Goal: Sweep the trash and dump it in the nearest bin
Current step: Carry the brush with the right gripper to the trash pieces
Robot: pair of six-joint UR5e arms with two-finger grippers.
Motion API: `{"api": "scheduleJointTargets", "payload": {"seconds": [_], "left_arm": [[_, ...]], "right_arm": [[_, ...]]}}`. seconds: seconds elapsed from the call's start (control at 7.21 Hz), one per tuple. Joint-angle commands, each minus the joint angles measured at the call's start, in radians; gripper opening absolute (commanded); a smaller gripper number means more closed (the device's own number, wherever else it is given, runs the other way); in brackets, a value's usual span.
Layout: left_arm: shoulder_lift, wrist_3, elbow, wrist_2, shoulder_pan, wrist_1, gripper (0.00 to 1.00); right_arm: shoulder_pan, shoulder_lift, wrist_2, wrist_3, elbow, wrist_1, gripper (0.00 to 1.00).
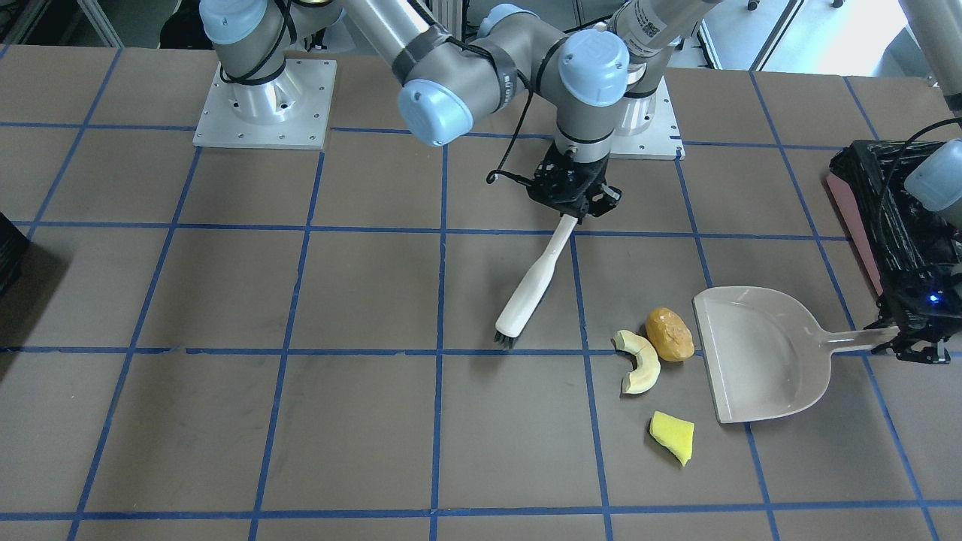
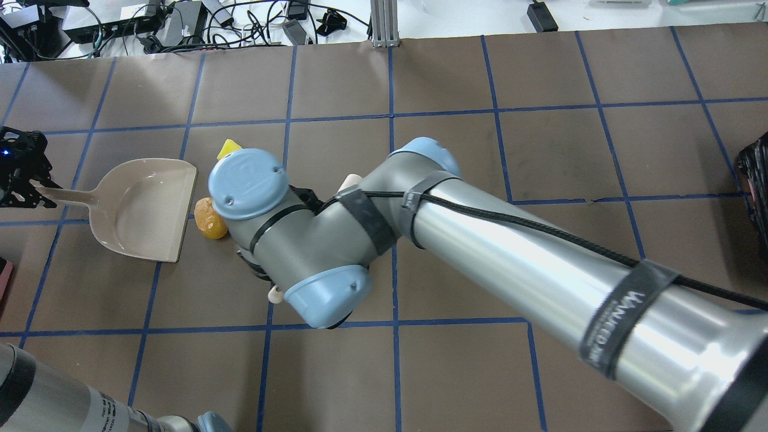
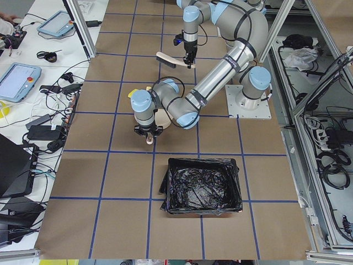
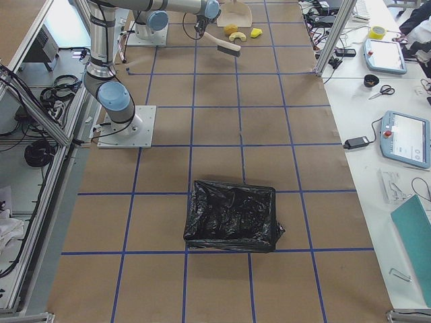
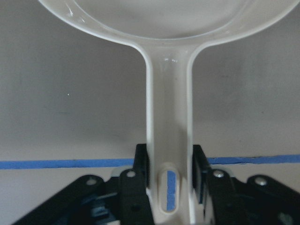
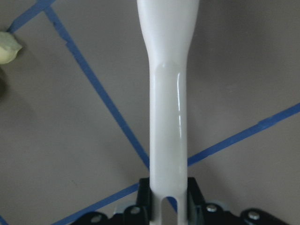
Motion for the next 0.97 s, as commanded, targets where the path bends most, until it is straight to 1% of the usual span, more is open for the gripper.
{"api": "scheduleJointTargets", "payload": {"seconds": [0.0, 0.28, 0.42, 0.56, 0.69, 0.83], "left_arm": [[-0.001, -0.002, 0.0, 0.0, 0.0, 0.0, 0.0], [-0.003, -0.002, 0.0, 0.0, 0.0, 0.0, 0.0], [-0.004, -0.002, 0.0, 0.0, 0.0, 0.008, 0.0], [-0.007, -0.002, 0.0, 0.0, 0.0, 0.011, 0.0], [-0.007, -0.002, 0.0, 0.0, 0.0, 0.012, 0.0], [-0.007, -0.002, 0.0, 0.0, 0.0, 0.012, 0.0]], "right_arm": [[0.087, 0.08, -0.009, 0.09, -0.111, 0.01, 0.0], [0.133, 0.091, -0.005, 0.239, -0.147, 0.0, 0.0], [0.149, 0.12, -0.008, 0.281, -0.196, -0.001, 0.0], [0.153, 0.163, -0.009, 0.285, -0.259, 0.002, 0.0], [0.153, 0.193, -0.015, 0.282, -0.282, 0.009, 0.0], [0.153, 0.213, -0.02, 0.28, -0.281, 0.009, 0.0]]}}
